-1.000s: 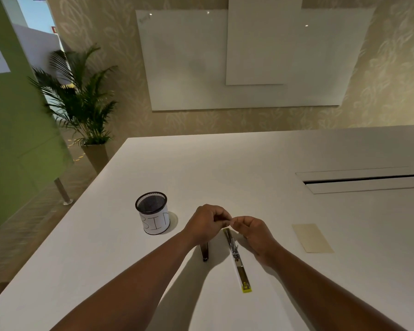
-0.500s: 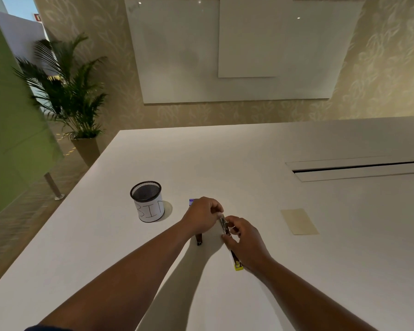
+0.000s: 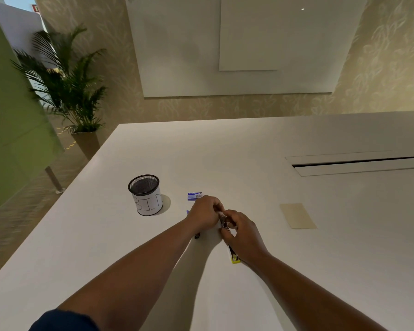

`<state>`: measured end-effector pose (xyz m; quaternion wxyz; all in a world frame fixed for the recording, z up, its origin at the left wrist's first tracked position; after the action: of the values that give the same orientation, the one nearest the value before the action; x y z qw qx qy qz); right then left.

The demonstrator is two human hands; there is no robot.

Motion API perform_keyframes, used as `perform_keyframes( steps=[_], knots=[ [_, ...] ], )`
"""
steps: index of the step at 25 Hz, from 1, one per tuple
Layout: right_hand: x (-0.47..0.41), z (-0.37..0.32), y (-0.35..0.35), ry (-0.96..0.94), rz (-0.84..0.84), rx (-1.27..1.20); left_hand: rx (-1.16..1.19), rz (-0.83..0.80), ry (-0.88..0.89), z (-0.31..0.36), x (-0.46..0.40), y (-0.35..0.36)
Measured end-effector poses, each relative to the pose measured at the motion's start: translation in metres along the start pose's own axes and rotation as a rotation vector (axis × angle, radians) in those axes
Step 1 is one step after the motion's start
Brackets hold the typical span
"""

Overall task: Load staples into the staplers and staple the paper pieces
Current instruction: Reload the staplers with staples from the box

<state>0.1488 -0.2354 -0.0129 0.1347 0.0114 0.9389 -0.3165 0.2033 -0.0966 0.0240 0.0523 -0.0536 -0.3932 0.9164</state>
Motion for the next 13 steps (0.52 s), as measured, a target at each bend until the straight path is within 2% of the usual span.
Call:
perform_keyframes(
  steps=[13],
  knots=[
    [0.0009, 0.0009, 0.0012, 0.021, -0.018, 0.018, -0.094, -0.062, -0.063, 0.0033, -0.0103, -0.0008]
  ],
)
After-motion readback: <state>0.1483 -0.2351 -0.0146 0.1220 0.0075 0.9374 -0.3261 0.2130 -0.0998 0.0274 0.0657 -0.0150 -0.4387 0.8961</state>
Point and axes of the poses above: each hand's wrist, its own x-axis away from the middle knuckle, its own y-axis out of the palm, z = x × y, the point moved 6 cm from there along -x, towards the middle knuckle, and after that the axes turned 4 degrees about z, right-handed, at the moved point
